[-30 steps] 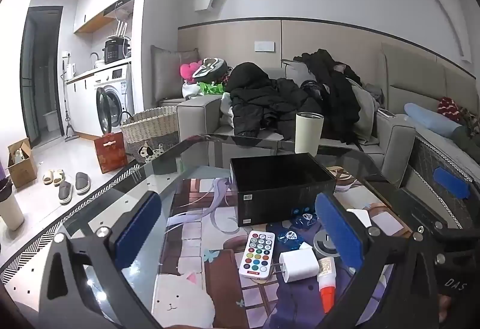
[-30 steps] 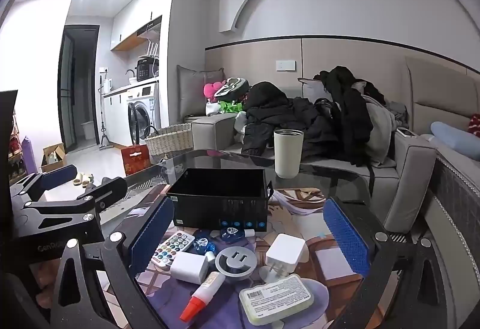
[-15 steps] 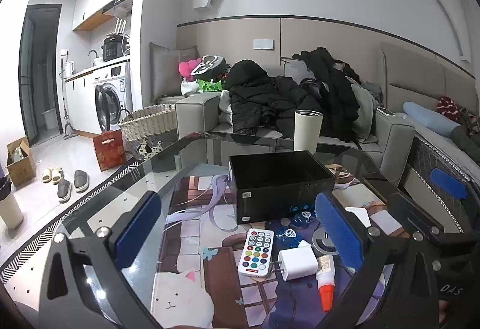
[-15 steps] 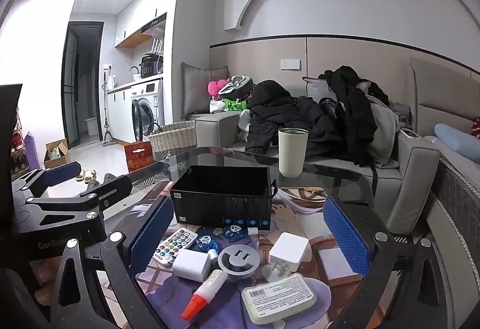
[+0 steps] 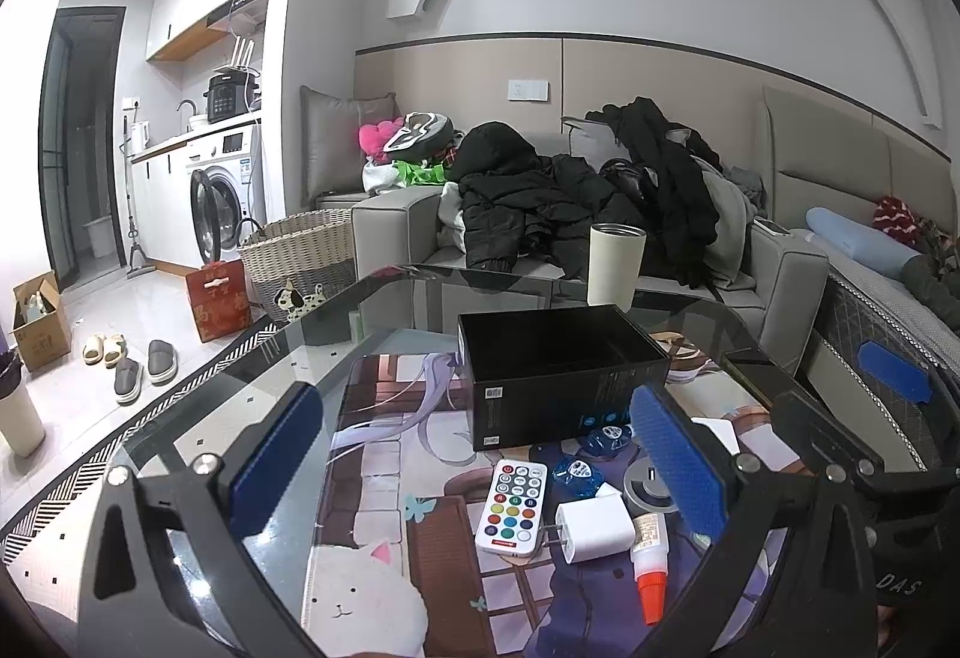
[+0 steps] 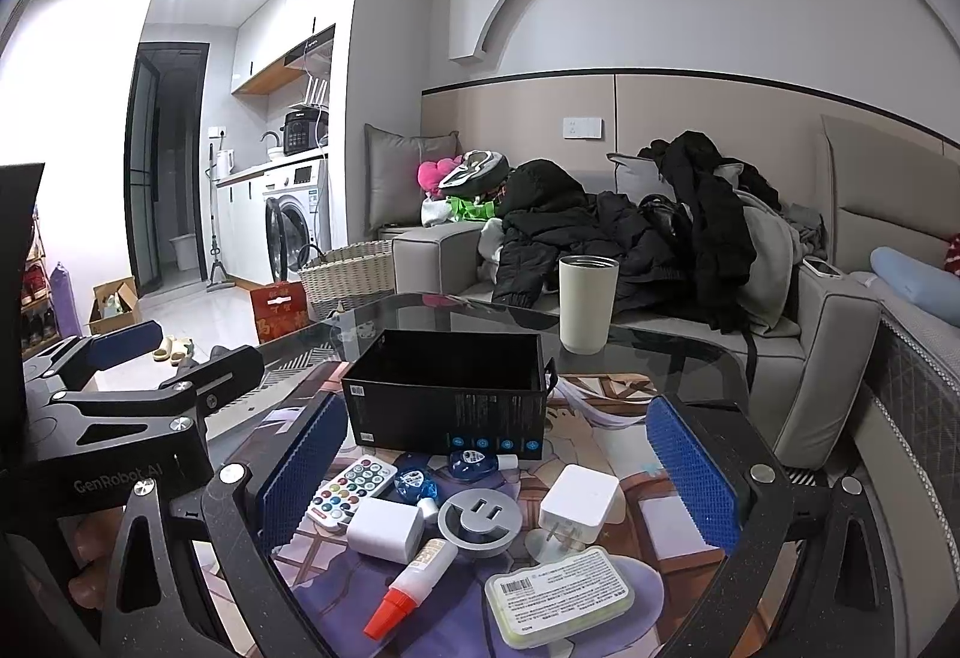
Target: Organize rigid objects
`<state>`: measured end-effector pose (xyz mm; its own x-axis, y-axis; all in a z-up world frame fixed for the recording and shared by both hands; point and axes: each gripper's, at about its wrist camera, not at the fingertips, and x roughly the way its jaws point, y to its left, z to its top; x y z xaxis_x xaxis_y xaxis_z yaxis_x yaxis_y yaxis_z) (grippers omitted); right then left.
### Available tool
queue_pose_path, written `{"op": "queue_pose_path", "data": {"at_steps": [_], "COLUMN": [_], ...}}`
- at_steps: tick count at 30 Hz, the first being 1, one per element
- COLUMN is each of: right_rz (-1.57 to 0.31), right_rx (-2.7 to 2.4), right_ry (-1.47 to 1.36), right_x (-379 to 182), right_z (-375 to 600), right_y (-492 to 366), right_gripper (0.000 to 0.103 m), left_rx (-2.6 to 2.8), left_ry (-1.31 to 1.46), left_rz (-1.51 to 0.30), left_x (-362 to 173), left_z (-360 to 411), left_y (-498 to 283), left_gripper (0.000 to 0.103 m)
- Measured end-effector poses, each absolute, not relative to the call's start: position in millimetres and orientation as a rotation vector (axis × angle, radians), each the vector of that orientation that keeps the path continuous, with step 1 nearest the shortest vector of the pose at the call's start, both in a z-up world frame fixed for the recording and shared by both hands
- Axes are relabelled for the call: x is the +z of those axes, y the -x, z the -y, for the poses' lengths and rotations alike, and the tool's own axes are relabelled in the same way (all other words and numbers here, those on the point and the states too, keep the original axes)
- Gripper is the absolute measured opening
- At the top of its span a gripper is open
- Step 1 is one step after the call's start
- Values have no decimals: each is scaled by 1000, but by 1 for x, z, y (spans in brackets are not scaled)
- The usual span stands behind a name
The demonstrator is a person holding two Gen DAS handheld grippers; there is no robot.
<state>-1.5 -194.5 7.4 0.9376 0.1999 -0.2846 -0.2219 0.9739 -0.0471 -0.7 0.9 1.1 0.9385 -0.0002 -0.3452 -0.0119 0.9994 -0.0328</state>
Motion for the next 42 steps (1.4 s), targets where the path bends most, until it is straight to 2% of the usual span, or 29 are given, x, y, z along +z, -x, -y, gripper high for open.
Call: {"op": "queue_pose_path", "data": {"at_steps": [42], "right_rz": [-302], "right_rx": [236], "right_ry": [84], "right_x": [-3], "right_z": [193], "right_y": [-5], "right_gripper": [102], "left_rx": [-2], "left_ry": [41], "left_rz": [-360], "left_x": [2], "left_z": [-2], "left_y": [-4], "left_gripper": [103]}}
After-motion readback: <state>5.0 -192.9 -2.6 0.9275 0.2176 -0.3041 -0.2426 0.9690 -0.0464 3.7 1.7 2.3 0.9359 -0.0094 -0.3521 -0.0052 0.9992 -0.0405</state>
